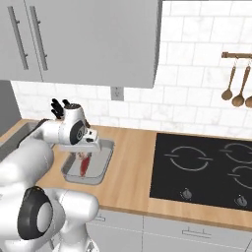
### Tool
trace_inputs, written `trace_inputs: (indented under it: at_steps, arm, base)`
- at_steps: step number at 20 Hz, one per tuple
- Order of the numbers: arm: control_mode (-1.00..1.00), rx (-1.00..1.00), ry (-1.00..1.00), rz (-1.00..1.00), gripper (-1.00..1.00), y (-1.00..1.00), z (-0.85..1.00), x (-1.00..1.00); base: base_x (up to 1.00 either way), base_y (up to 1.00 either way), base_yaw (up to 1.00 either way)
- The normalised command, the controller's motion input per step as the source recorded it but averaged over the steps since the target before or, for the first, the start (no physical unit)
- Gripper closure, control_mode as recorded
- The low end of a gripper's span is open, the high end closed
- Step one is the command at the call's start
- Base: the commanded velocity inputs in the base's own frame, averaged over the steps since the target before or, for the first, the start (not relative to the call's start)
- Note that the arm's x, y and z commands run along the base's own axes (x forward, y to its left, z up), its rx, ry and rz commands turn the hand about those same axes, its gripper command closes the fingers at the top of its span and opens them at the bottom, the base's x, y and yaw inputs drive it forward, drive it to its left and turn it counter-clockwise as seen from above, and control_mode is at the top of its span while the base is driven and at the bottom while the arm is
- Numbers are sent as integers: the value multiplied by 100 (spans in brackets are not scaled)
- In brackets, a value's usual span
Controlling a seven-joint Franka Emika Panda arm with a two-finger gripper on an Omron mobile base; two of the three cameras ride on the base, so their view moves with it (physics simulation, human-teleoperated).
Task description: Place one garlic and one steak in each tupperware on the nearby counter, to pack two identical lunches.
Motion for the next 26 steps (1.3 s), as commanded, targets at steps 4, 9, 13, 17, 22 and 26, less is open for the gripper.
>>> trace_inputs:
  at_steps: [4,9,13,17,22,26]
  arm:
    - [-100,2,0,7,100,-11,-45,46]
    - [-100,0,-1,7,100,-3,-71,24]
    - [-100,0,-2,2,-100,0,-7,1]
    - [-100,0,0,0,-100,0,0,0]
    - [-100,0,0,0,-100,0,3,4]
    - [-100,0,0,0,-100,0,17,-1]
  base:
    - [0,0,0]
    - [0,0,0]
    - [0,0,0]
    - [0,0,0]
    - [0,0,0]
    - [0,0,0]
